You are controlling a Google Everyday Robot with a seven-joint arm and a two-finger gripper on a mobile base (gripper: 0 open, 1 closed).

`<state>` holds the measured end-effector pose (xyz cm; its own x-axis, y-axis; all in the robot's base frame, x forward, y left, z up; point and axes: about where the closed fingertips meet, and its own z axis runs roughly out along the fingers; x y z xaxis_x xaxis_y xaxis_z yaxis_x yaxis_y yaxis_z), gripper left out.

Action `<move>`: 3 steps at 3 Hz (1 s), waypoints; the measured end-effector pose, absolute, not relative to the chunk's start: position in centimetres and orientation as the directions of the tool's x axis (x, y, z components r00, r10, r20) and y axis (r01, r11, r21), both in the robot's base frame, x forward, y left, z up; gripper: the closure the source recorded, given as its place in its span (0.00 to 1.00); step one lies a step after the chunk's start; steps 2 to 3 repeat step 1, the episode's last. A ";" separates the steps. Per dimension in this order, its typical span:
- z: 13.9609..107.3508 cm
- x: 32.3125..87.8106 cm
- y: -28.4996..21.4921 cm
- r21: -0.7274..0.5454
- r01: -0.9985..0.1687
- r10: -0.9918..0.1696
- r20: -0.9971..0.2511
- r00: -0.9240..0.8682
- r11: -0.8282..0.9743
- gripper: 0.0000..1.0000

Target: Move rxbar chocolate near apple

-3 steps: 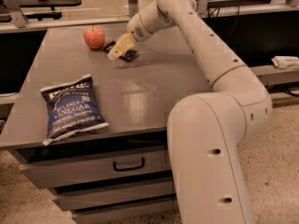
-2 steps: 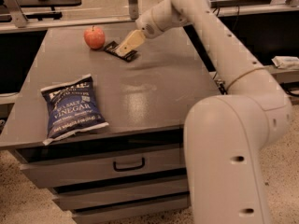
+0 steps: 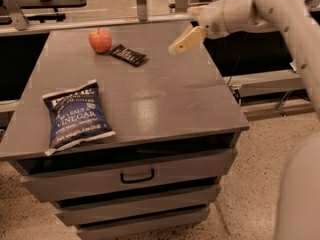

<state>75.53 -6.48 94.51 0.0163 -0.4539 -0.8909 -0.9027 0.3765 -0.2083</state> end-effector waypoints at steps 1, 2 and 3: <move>94.5 74.9 -10.2 -0.217 -0.885 -0.451 -0.892 0.008 0.413 0.00; 94.5 74.9 -10.2 -0.217 -0.885 -0.451 -0.892 0.008 0.413 0.00; 94.5 74.9 -10.2 -0.217 -0.885 -0.451 -0.892 0.008 0.413 0.00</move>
Offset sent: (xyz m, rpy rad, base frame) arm 0.0000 0.0000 0.0000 0.0000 0.0000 0.0000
